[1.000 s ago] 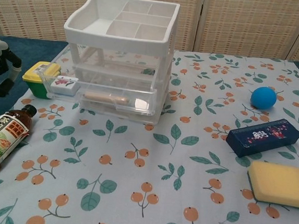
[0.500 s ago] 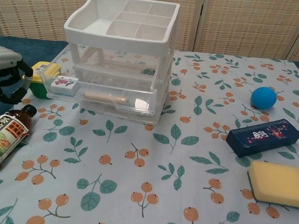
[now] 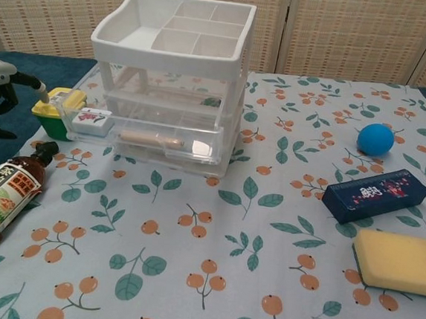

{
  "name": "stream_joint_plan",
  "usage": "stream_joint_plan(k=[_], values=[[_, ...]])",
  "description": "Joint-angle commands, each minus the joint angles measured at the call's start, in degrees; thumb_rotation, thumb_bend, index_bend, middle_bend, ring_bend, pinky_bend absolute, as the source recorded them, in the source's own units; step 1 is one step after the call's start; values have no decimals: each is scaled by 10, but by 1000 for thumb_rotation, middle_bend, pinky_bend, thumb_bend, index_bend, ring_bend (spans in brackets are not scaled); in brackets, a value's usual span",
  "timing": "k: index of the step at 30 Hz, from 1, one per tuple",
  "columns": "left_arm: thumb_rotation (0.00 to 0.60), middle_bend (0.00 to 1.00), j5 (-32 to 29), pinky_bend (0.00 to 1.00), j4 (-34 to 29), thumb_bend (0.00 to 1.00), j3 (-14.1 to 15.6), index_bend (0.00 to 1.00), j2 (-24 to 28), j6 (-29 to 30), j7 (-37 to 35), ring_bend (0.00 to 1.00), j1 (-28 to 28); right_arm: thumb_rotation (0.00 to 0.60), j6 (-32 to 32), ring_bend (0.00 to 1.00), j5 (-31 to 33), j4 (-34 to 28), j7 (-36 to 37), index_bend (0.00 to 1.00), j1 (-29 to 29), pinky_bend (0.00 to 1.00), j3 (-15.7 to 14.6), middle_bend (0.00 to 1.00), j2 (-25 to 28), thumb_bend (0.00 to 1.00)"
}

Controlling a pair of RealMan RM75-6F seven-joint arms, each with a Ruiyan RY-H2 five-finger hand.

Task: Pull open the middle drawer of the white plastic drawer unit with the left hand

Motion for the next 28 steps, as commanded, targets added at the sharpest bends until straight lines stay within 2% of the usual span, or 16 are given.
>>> stream_joint_plan(k=[1, 6, 11, 15, 18, 28], values=[[600, 744, -43, 1000, -49, 175, -23, 174, 25, 52, 22, 836, 34, 600, -6, 0, -1, -1, 0, 0, 2, 0, -2, 5, 2, 284], [600, 641, -85, 981, -127, 175, -32, 193, 73, 107, 57, 703, 74, 600, -21, 0, -1, -5, -2, 0, 8, 0, -5, 5, 6, 284], [600, 544, -91, 778, -194, 175, -33, 199, 115, 159, 50, 559, 114, 600, -42, 0, -4, -8, -4, 0, 16, 0, -12, 5, 9, 288], [600, 481, -49, 676, -213, 175, -22, 194, 117, 230, 39, 489, 152, 600, -71, 0, -4, -14, -7, 0, 26, 0, -21, 5, 15, 292], [600, 459, -20, 632, -216, 175, -10, 193, 115, 265, 46, 460, 171, 600, -80, 0, -8, -14, -7, 0, 31, 0, -22, 5, 14, 296], [600, 457, 39, 601, -259, 175, 28, 189, 112, 354, 80, 457, 240, 600, -82, 0, -31, 0, 0, 0, 41, 0, -30, 22, -3, 303]])
